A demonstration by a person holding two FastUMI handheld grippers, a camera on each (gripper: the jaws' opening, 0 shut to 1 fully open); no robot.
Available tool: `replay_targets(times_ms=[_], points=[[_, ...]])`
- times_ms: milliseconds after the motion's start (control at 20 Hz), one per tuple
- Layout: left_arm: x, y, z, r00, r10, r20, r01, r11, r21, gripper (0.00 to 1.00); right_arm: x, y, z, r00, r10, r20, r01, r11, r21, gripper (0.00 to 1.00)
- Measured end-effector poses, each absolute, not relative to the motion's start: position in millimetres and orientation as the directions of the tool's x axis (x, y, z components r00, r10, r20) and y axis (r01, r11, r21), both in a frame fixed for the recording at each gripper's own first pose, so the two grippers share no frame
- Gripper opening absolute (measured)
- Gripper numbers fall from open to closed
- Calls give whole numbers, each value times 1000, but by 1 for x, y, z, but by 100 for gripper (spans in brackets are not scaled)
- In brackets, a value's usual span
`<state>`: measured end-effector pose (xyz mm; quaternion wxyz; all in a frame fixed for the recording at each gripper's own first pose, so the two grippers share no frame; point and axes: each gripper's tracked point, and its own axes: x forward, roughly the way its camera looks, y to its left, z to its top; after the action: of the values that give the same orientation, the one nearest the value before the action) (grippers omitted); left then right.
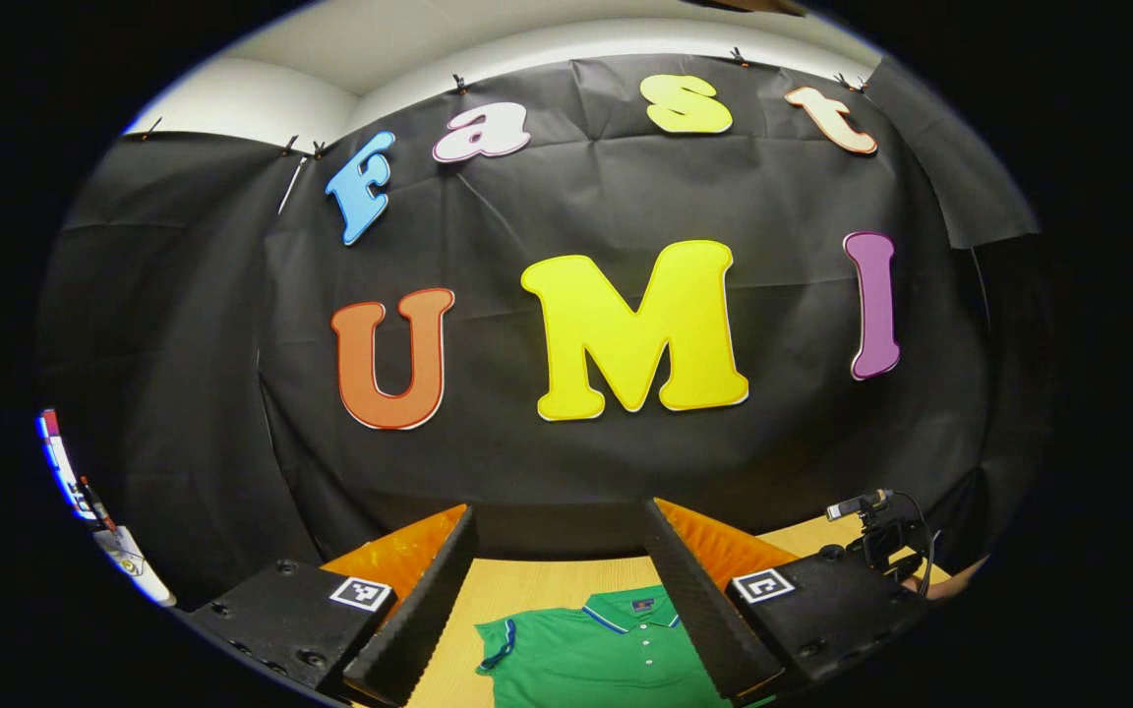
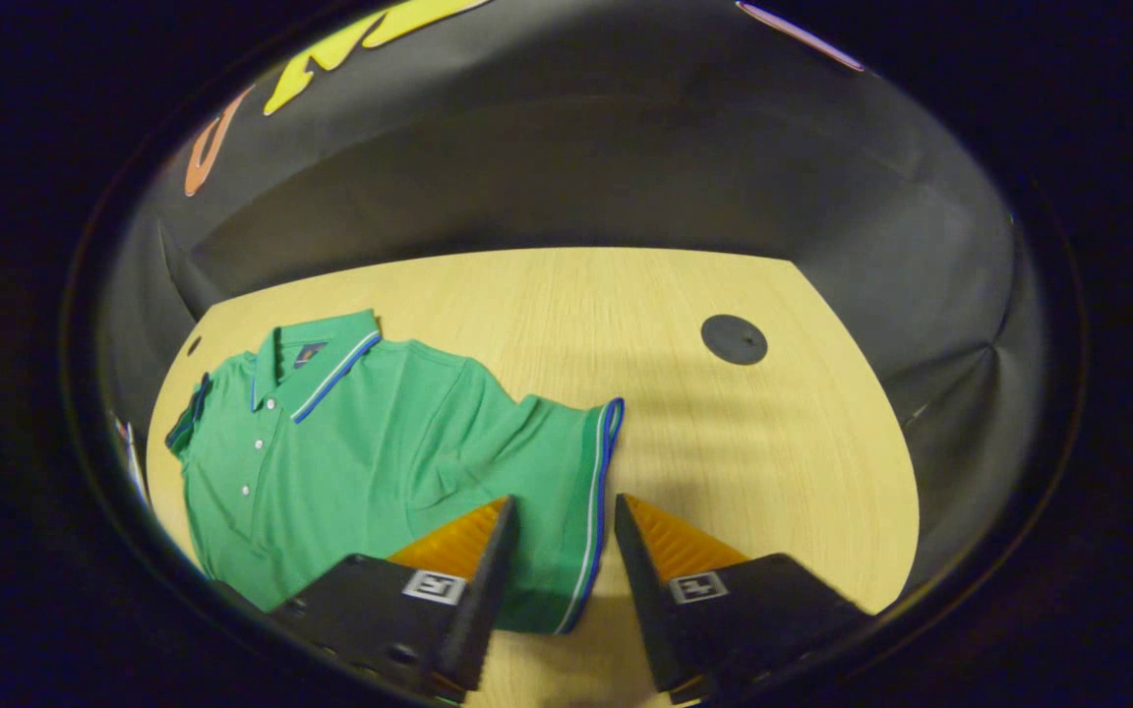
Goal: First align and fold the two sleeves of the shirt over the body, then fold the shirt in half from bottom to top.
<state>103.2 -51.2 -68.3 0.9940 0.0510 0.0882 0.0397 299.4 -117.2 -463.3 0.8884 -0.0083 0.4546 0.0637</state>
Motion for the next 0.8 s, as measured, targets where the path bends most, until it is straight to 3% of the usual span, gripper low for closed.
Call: replay_targets(times_ms=[100, 150, 250, 550, 800], points=[[100, -53, -68, 980, 94, -176, -77, 992, 101, 100, 294, -115, -454, 570, 119, -813, -111, 992, 67, 29], [98, -52, -67, 979, 100, -177, -83, 991, 103, 100, 295, -112, -454, 568, 144, -810, -116, 989, 95, 25], [93, -49, -65, 977, 117, -177, -99, 989, 107, 100, 294, -111, -455, 563, 147, -813, -107, 989, 104, 4], [78, -35, -70, 967, 159, -197, -148, 987, 69, 100, 300, -113, -418, 613, 155, -774, -47, 986, 159, 0], [67, -15, -72, 962, 188, -200, -182, 982, 48, 100, 297, -86, -373, 646, 179, -742, -90, 983, 159, 0]])
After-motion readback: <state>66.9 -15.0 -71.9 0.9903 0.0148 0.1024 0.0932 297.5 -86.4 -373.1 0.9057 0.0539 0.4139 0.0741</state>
